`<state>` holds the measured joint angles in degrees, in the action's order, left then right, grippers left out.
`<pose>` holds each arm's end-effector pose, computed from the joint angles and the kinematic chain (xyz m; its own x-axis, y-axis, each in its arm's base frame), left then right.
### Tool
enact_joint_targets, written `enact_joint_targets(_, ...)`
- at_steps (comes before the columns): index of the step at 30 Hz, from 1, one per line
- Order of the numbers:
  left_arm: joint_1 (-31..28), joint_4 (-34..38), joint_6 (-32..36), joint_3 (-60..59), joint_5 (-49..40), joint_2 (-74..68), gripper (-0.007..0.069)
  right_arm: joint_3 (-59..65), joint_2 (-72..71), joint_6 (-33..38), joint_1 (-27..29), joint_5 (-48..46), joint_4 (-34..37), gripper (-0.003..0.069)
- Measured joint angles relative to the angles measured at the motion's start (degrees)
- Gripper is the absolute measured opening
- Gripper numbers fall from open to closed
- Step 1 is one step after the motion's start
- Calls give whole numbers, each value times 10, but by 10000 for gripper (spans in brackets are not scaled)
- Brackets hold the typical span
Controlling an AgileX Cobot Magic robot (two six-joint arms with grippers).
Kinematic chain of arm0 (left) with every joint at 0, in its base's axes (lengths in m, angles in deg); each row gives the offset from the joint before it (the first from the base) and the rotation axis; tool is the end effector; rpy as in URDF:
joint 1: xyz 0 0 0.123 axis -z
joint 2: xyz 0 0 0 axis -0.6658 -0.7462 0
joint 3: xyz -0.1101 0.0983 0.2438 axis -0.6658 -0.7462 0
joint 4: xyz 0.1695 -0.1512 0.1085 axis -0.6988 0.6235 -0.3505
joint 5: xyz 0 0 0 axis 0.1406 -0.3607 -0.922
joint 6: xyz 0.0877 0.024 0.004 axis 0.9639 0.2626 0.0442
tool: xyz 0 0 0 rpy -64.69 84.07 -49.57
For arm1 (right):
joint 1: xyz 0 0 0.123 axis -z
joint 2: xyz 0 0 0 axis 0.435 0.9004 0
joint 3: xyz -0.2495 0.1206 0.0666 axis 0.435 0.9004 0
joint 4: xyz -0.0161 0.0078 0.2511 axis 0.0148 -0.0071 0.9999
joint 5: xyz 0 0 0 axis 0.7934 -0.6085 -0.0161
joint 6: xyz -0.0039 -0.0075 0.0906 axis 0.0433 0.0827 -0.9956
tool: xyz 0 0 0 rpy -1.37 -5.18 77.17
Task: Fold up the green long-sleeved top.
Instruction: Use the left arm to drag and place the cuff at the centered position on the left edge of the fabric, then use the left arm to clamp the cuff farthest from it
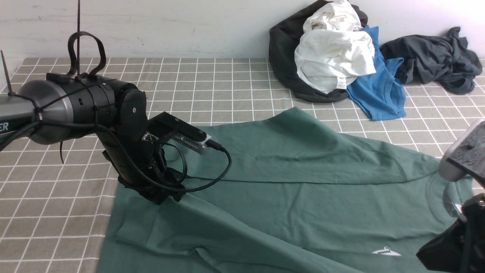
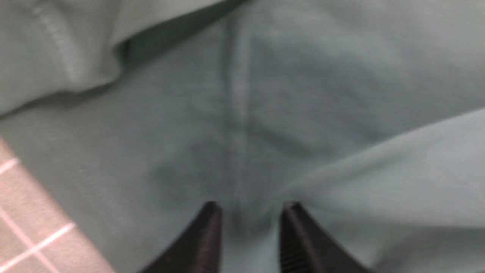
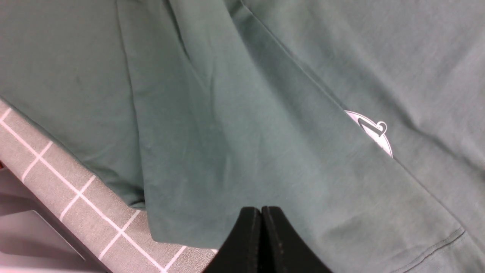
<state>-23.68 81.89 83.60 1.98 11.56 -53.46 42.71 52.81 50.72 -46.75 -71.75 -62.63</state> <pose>0.3355 -0.1118 0.1877 -0.8641 0.4555 -0.2143 0.4642 0.8857 0.0107 0.1455 0.0799 0.2938 -0.6955 -0.6153 -0.3712 -0.6924 0.7119 0.1172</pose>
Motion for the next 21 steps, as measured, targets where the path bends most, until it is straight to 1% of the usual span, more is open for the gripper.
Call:
enact_joint_targets(1,-2,-1,-6,3,0,-1,288,0,0,0,0,2,0,-14)
enact_joint_targets(3,-12,-9,-37,31,-4,-1,409,0,0,0,0,14,-7,-14)
enact_joint_targets(4,-17,-10,-47,46,-10,-2,448,0,0,0,0,17,-10,-14)
enact_joint_targets(7,-32,-11,-59,91,-21,-18,514,0,0,0,0,27,-24,-14)
enact_joint_targets(11,-43,-13,-61,140,-28,-52,538,0,0,0,0,40,-30,-14)
enact_joint_targets(13,-48,-20,-61,175,-28,-94,539,0,0,0,0,57,-35,-14)
enact_joint_targets(19,-48,-20,-63,220,-39,-163,539,0,0,0,0,81,-49,-14)
enact_joint_targets(21,-48,-24,-63,233,-45,-188,526,0,0,0,0,91,-52,-14)
